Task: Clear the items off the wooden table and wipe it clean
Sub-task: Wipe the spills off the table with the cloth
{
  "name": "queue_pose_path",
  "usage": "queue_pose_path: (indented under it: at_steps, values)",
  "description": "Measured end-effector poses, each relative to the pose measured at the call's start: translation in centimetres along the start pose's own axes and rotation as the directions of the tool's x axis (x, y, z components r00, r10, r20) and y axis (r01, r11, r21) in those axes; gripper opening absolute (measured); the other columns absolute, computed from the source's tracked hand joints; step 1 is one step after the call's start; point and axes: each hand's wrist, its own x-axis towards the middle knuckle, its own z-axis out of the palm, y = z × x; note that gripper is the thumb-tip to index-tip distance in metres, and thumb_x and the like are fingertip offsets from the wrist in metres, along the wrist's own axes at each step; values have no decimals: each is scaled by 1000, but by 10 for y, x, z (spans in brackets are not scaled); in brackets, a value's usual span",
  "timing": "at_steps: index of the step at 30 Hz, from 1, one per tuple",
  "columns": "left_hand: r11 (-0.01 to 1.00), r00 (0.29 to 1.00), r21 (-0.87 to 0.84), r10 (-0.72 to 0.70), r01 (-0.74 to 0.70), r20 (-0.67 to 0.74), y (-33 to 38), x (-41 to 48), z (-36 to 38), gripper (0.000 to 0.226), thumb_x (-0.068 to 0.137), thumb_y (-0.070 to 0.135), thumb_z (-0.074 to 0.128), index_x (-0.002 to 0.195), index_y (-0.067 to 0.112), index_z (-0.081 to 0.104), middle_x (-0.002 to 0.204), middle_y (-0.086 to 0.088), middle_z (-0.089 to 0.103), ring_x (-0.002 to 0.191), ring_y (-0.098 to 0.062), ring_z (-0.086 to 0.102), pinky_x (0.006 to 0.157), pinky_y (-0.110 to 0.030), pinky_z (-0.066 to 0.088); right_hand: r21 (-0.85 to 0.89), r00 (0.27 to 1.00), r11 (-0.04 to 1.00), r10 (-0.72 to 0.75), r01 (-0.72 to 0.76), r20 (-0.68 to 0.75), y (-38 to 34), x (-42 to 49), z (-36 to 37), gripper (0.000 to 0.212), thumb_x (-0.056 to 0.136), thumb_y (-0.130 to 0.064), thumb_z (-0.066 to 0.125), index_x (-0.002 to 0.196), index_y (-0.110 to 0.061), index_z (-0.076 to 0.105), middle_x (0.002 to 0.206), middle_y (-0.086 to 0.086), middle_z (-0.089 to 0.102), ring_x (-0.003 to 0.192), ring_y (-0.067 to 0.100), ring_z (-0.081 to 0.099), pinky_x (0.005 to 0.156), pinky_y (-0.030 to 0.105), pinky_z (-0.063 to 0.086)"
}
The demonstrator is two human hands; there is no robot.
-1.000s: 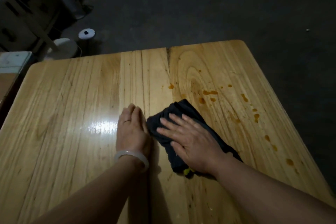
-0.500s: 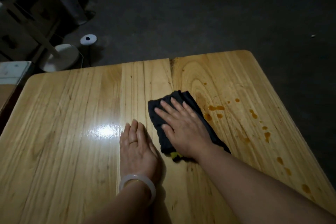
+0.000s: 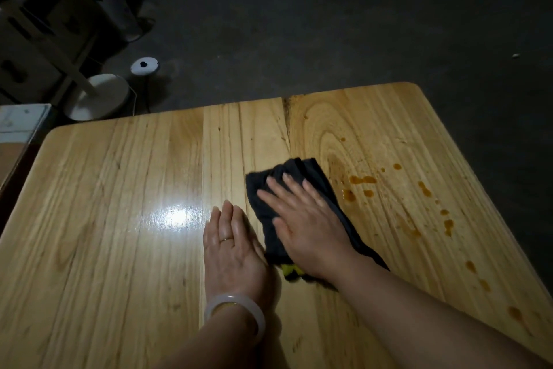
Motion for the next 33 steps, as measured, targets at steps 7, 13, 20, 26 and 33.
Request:
queue_pose_path:
  at_steps: [7,13,20,26,33]
  values:
    - [1000,1000,16,7,-7,13,0,4,0,51,89,21,30,135,3,42,145,-14,40,138,-28,28,112,-39,16,-61,1000,998,10,-10,6,14,21,-7,61,92,-46,8,153,-40,12,161,-17,-3,146,3,-17,119,35,-12]
    - [1000,1000,-17,6,-6,0,0,3,-2,53,87,22,29,134,3,44,144,-14,41,138,-30,30,112,-39,17,-128,985,976,175,-175,-12,39,81,-26,55,102,-37,21,154,-35,2,161,-11,-12,146,11,-20,118,37,-16]
    - [1000,1000,-29,-10,10,4,1,1,-2,53,88,22,28,135,3,43,144,-14,41,138,-29,28,114,-38,15,-104,902,897,422,-430,-89,47,90,-31,58,102,-32,19,155,-26,-3,162,-1,-16,147,18,-20,120,42,-12]
    - [1000,999,-9,-30,30,32,4,2,-4,55,89,24,23,137,3,40,147,-13,37,141,-27,22,116,-35,9,-46,950,949,309,-311,-50,-2,44,-13,58,103,-30,22,155,-26,-3,161,-2,-17,146,17,-22,119,39,-16]
    - [999,1000,-40,-20,21,15,3,4,-4,55,86,22,26,135,3,41,145,-15,39,140,-29,26,116,-41,18,-103,975,970,221,-222,-18,6,40,-12,59,102,-35,22,155,-25,-2,162,-3,-15,146,14,-21,118,38,-17]
